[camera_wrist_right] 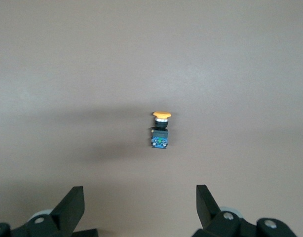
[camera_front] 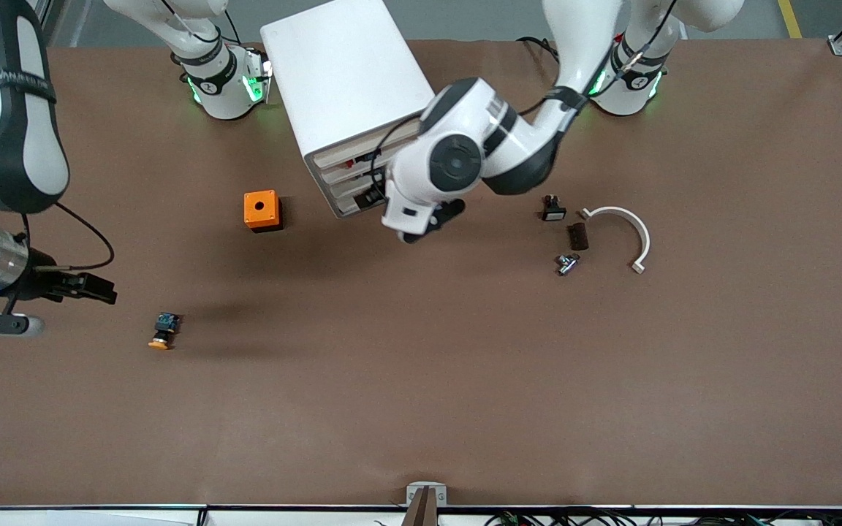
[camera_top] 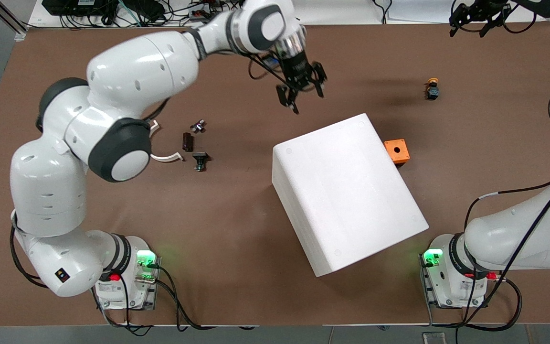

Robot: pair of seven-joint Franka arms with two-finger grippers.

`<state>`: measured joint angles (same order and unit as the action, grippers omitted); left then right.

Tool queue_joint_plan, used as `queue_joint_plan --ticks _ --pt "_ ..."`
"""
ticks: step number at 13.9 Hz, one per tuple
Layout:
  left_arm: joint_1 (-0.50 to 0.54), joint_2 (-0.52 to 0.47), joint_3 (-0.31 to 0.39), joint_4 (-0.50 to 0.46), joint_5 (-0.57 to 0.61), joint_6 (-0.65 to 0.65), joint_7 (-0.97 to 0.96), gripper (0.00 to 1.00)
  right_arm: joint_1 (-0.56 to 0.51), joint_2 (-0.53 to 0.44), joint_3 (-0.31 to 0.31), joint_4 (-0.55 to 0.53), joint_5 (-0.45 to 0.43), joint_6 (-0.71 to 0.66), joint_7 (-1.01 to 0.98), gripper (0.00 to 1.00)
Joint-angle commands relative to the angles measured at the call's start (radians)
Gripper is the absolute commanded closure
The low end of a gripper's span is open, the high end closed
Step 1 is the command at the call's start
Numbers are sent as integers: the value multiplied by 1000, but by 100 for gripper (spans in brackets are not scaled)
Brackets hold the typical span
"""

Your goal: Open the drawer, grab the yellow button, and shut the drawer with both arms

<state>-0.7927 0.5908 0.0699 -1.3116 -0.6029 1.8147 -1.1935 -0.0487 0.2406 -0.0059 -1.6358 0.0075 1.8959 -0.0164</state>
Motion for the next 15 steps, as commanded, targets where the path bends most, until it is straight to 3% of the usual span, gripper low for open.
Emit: queue_joint_plan --ticks 1,5,7,13,15 --pt "102 -42 -12 -31 79 -2 -5 1 12 -113 4 -41 -14 -59 3 0" --pt "219 -46 -16 -31 260 0 2 0 27 -146 4 49 -15 -204 -8 0" --pt "256 -46 -19 -28 264 -2 -3 0 26 -159 4 92 -17 -248 -10 0" --pt "336 -49 -22 -26 235 -5 12 1 29 -245 3 80 -20 -259 -10 0" --pt "360 -101 -16 -29 242 -67 150 1 30 -254 4 76 -20 -261 -11 0"
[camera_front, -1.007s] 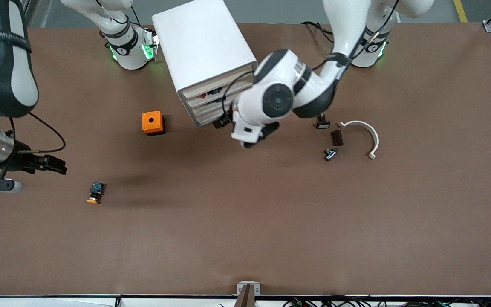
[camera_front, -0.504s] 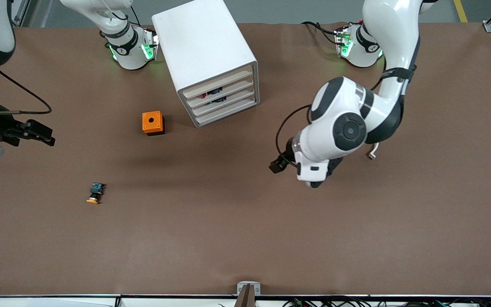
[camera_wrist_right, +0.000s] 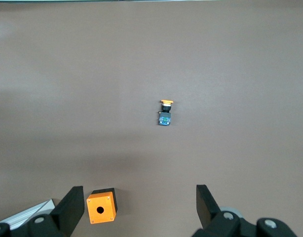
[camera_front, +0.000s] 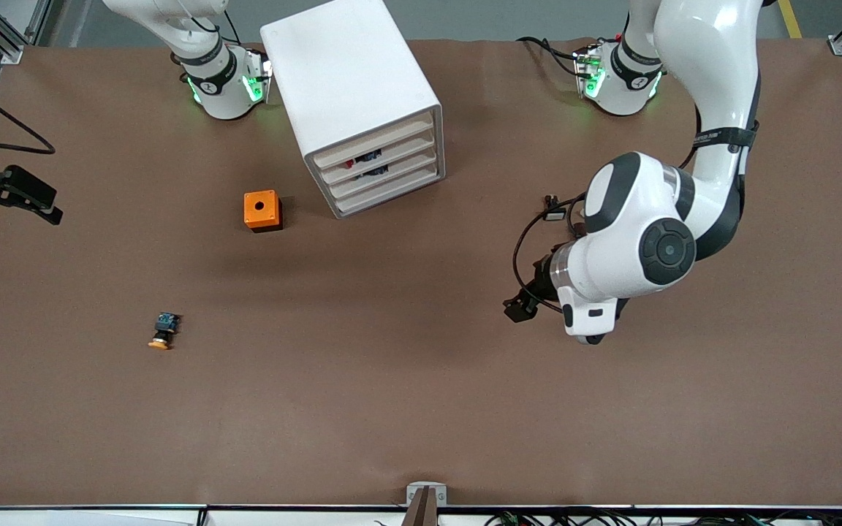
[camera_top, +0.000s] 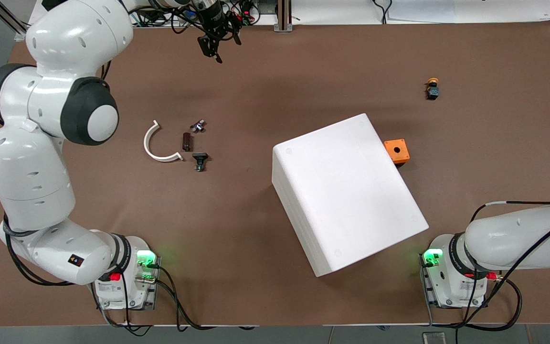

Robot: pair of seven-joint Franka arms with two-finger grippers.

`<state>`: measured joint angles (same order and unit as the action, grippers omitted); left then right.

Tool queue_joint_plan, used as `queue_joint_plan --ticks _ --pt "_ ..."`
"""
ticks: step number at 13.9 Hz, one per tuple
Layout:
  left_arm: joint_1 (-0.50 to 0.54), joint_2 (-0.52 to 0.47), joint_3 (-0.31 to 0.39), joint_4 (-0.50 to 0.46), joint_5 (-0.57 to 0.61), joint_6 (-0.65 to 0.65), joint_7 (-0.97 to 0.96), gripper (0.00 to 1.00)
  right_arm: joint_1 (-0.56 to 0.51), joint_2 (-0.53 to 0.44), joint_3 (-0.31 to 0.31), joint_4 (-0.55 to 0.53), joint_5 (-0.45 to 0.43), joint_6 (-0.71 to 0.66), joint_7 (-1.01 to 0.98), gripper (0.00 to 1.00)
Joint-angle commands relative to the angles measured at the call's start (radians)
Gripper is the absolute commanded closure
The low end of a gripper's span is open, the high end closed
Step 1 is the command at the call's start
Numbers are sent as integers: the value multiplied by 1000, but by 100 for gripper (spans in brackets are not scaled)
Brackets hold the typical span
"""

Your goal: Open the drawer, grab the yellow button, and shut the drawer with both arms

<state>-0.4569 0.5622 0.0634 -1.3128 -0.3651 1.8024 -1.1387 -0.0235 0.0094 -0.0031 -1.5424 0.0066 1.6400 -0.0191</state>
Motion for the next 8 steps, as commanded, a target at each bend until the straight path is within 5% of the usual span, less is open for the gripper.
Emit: queue_joint_plan --ticks 1,5,8 --pt "49 -100 -2 -28 5 -140 213 1 8 -35 2 -34 -19 -3 -9 0" --pt "110 -211 -7 -36 198 -386 577 1 7 -37 0 -36 -20 12 -7 0" --pt "233 -297 -8 -63 204 -455 820 1 7 -32 0 -36 -20 17 -9 0"
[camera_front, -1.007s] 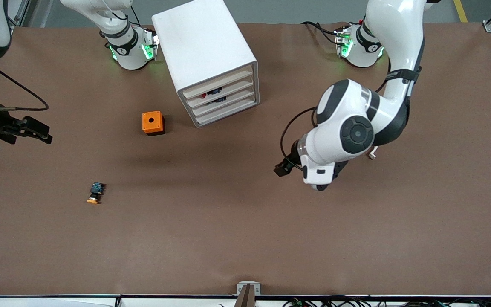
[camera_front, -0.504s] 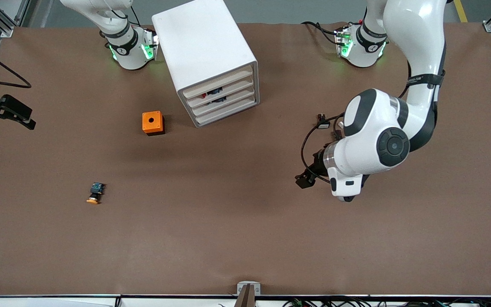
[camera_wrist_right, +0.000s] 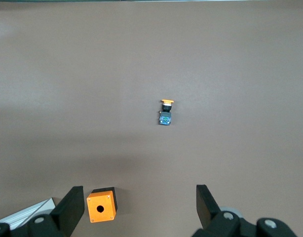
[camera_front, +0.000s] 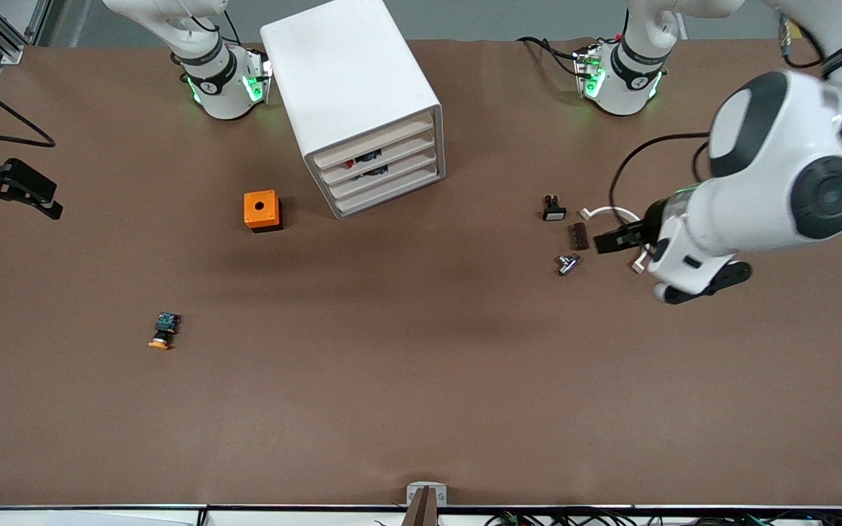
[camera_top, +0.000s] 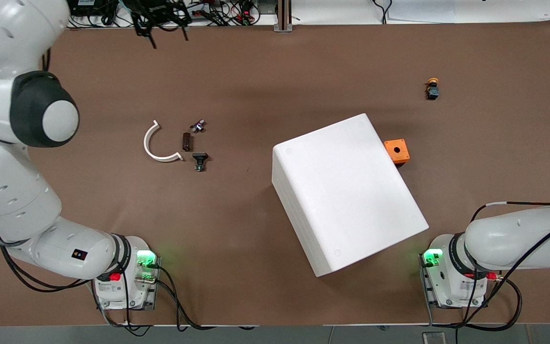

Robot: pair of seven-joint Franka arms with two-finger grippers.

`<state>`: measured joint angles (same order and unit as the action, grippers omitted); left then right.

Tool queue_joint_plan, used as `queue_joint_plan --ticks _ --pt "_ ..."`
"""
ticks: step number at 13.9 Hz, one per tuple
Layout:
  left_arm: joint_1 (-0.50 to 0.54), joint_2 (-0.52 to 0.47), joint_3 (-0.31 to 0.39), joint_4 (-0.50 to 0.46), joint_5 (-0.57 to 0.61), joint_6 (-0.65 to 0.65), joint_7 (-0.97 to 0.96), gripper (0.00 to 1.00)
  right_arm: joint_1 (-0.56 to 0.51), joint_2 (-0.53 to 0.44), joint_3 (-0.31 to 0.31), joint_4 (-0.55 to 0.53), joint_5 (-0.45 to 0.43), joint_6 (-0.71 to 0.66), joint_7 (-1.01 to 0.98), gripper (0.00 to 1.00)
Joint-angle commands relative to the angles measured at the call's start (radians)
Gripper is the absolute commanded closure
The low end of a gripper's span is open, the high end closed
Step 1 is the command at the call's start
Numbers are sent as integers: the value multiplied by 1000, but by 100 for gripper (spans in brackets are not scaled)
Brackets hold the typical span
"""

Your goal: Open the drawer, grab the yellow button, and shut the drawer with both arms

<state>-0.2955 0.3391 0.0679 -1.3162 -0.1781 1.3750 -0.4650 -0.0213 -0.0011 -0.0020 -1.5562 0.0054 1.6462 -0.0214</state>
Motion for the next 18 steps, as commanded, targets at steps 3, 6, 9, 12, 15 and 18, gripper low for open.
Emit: queue_joint_plan --ticks 3,6,9,12,15,18 --pt "147 -198 -14 -181 64 -19 297 1 3 -20 -3 -18 -19 12 -6 0" --pt "192 -311 -16 -329 98 74 370 1 4 -20 -1 -16 -31 11 -6 0" --pt "196 -417 -14 -483 98 202 384 1 4 -20 -1 -15 -33 11 -6 0" --pt "196 -428 -20 -494 118 216 384 1 4 -20 -1 -13 -33 10 -5 0" --pt "216 -436 -49 -494 121 226 382 1 4 -20 -1 -13 -33 9 -5 0" --pt "301 -437 -149 -483 124 245 382 1 4 -20 -1 -13 -33 9 -5 0"
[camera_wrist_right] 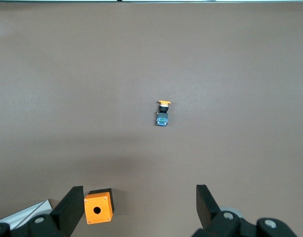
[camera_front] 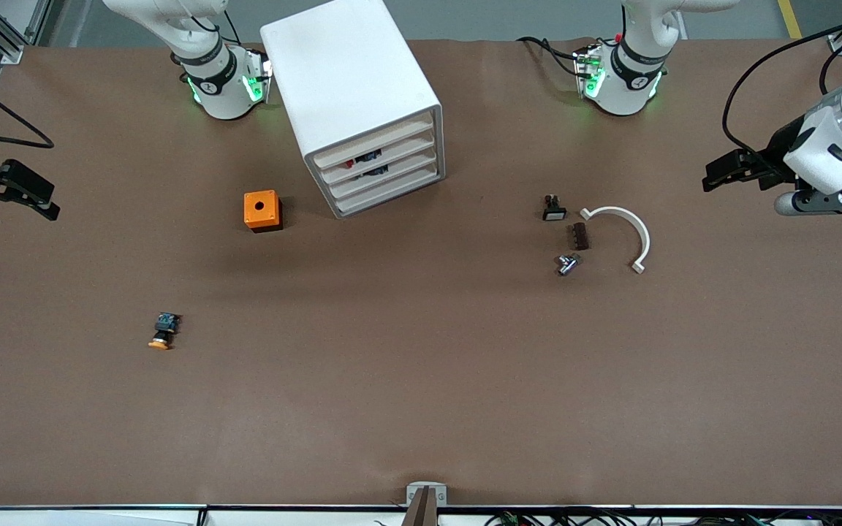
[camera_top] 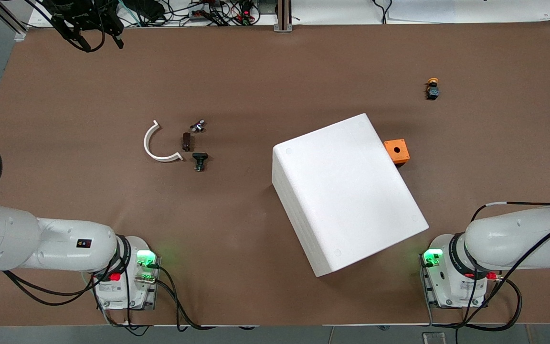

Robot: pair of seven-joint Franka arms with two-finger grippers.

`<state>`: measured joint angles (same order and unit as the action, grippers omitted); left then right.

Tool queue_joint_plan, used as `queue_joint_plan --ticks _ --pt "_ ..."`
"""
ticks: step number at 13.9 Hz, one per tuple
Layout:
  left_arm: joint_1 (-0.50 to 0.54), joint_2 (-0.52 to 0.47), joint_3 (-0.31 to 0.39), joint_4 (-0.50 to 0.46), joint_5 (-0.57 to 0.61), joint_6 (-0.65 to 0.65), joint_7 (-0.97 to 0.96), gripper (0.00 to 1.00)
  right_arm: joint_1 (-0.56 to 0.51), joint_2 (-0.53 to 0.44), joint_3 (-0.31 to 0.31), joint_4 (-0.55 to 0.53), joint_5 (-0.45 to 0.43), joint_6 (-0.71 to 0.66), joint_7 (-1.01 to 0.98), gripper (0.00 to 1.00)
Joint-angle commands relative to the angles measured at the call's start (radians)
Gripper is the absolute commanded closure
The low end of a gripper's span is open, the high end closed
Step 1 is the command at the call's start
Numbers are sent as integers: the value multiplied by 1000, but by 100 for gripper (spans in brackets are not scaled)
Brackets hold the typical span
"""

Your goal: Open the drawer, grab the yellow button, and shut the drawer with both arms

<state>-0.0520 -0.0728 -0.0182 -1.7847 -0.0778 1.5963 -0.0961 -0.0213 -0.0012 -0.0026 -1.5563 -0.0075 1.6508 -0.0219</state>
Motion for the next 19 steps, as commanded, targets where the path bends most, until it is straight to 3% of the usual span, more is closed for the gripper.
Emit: queue_joint_plan --ticks 1,5,19 --pt "60 -25 -63 -1 24 24 12 1 4 -20 0 -13 -20 4 -4 0" --pt "60 -13 -65 85 26 22 -5 1 4 -19 0 -13 -20 4 -4 0" --pt "63 45 -60 191 27 17 4 0 4 -19 0 -13 -20 4 -4 0"
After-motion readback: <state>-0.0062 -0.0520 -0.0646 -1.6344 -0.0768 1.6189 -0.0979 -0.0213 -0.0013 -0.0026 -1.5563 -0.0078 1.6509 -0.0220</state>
